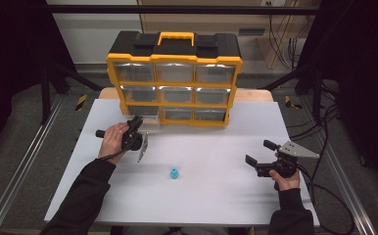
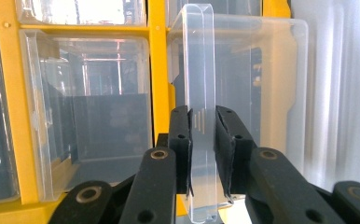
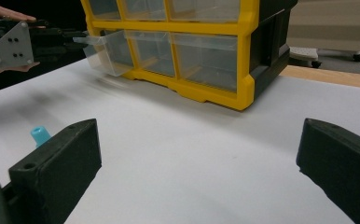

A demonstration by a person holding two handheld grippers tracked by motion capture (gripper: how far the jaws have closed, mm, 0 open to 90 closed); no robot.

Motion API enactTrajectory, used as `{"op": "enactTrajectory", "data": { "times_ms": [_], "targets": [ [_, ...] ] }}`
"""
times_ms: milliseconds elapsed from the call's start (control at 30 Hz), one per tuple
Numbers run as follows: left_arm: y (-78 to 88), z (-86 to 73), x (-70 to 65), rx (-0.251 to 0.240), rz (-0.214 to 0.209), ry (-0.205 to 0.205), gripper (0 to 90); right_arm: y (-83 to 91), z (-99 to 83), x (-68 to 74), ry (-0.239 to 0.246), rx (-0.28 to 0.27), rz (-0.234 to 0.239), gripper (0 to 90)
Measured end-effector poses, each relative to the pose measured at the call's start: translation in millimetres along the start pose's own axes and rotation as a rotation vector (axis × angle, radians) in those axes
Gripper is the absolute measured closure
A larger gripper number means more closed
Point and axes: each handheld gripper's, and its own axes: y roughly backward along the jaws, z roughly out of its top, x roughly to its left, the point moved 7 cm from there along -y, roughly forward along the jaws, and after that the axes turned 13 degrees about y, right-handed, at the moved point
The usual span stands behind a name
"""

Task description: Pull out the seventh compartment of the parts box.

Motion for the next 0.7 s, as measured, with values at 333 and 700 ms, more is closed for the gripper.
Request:
{"op": "enactTrajectory", "data": {
  "times_ms": [333,700],
  "targets": [
    [4.1,0.0,-0.9,-0.003,-0.002,0.000,76.8,0.1,0.1,-0.3,0.001,-0.001,-0.001,0.3],
    [9.4,0.4,-2.3,-0.006,-0.004,0.003,76.8,0.1,0.2,-0.2,0.000,-0.002,-0.001,0.3]
  ]
}}
